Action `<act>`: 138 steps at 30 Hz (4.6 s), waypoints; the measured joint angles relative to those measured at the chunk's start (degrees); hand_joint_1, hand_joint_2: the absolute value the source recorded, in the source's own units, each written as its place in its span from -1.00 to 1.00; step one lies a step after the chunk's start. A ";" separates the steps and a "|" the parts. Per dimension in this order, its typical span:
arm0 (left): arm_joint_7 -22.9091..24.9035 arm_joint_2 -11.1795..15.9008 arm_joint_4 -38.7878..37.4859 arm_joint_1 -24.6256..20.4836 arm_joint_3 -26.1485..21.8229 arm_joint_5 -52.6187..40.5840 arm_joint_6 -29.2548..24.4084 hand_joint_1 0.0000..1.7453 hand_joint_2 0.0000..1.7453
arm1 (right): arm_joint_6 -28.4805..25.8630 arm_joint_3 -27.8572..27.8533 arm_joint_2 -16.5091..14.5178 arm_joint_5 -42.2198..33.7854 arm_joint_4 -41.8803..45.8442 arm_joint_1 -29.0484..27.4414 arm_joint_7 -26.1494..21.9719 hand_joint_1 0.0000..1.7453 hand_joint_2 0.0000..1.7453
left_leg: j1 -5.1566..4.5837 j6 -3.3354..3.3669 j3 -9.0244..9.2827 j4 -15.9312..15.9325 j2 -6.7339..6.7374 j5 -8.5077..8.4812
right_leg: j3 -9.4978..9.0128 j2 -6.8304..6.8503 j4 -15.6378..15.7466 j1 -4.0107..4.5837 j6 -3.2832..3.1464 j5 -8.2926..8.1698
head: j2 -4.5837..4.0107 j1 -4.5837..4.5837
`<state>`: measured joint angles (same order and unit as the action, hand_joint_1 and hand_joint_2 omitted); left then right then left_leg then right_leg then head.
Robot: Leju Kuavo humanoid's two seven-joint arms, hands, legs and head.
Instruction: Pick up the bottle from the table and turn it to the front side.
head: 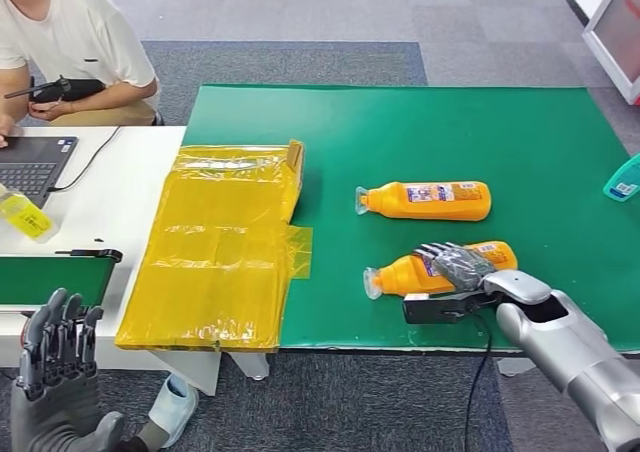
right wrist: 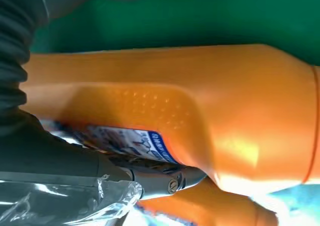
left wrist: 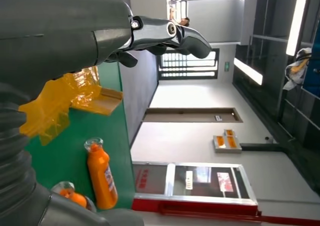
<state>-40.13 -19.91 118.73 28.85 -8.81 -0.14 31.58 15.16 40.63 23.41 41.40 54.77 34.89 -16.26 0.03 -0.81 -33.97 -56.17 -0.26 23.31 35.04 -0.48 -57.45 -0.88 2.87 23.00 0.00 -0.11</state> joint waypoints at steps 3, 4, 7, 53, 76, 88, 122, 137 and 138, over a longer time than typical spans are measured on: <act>0.00 -0.09 0.11 0.15 -0.57 -2.29 -0.12 -1.00 1.00 | 6.61 0.60 1.19 -8.97 -0.25 2.05 0.29 -1.00 1.00 | 0.00 0.07 0.05 0.00 -0.05 -0.05 | -0.11 0.07 0.03 0.00 0.03 0.00 | 0.00 0.01; 0.00 -0.09 0.11 0.18 -0.66 -2.64 -0.16 -1.00 1.00 | 7.78 0.82 1.75 -10.78 -0.27 2.48 0.45 -1.00 1.00 | 0.00 0.10 0.05 0.00 -0.09 -0.07 | -0.14 0.11 0.03 0.00 0.05 0.00 | 0.00 0.02; 0.00 -0.09 0.11 0.24 -0.85 -3.42 -0.68 -1.00 1.00 | 7.58 1.49 3.14 -13.41 -0.33 2.90 1.80 -1.00 1.00 | -0.01 0.13 0.01 0.00 -0.14 -0.10 | -0.18 0.14 0.06 -0.01 0.10 -0.05 | 0.00 0.02; 0.00 0.93 0.04 0.39 1.92 -5.50 -4.39 -1.00 1.00 | -7.02 -1.37 4.20 -1.13 -14.24 3.96 5.74 1.00 1.00 | -0.02 0.27 -0.03 -0.01 -0.13 -0.14 | -0.26 0.13 0.33 -0.02 0.29 -0.18 | 0.00 0.02; 0.00 0.30 0.03 0.44 1.96 -4.54 -3.23 -1.00 1.00 | -12.39 -2.21 -2.54 1.39 -12.39 3.00 2.53 1.00 1.00 | 0.00 0.27 -0.05 0.00 -0.12 -0.15 | -0.24 0.10 0.32 0.01 0.27 -0.19 | 0.00 0.02; 1.42 1.47 -3.69 -2.56 4.16 -8.24 -6.17 -1.00 1.00 | -14.67 -15.51 -15.72 -11.09 1.80 -10.71 -6.51 1.00 1.00 | 0.16 0.04 -0.08 0.02 -0.10 -0.09 | -0.15 0.06 0.30 0.16 0.09 -0.10 | 0.00 0.02; 11.36 13.24 -10.77 -15.79 17.22 -15.12 -21.43 -1.00 1.00 | -16.69 -21.58 -40.99 -14.65 7.70 -20.40 -15.51 1.00 1.00 | 0.25 -0.08 -0.18 0.02 -0.10 -0.10 | -0.01 0.06 0.28 0.24 -0.05 0.00 | 0.00 0.01; 13.11 11.76 -16.60 -18.93 16.34 -18.50 -23.96 -1.00 1.00 | -17.64 -17.87 -39.81 -10.26 8.63 -23.78 -17.12 1.00 1.00 | 0.24 -0.09 -0.19 0.02 -0.09 -0.09 | 0.01 0.06 0.28 0.24 -0.07 0.00 | 0.00 0.01; 12.99 11.43 -17.12 -18.97 16.36 -17.88 -23.91 -1.00 1.00 | -17.88 -17.37 -39.56 -9.38 9.67 -24.43 -16.88 1.00 1.00 | 0.24 -0.10 -0.19 0.02 -0.09 -0.07 | 0.02 0.05 0.28 0.24 -0.07 0.01 | 0.00 0.01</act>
<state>-27.14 -8.49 101.61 9.88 7.55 -18.01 7.67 -2.72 23.26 -16.15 32.03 64.44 10.46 -33.13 0.27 -0.91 -34.16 -56.15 -0.35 23.24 35.06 -0.43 -57.17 -0.65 2.80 23.01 0.00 -0.10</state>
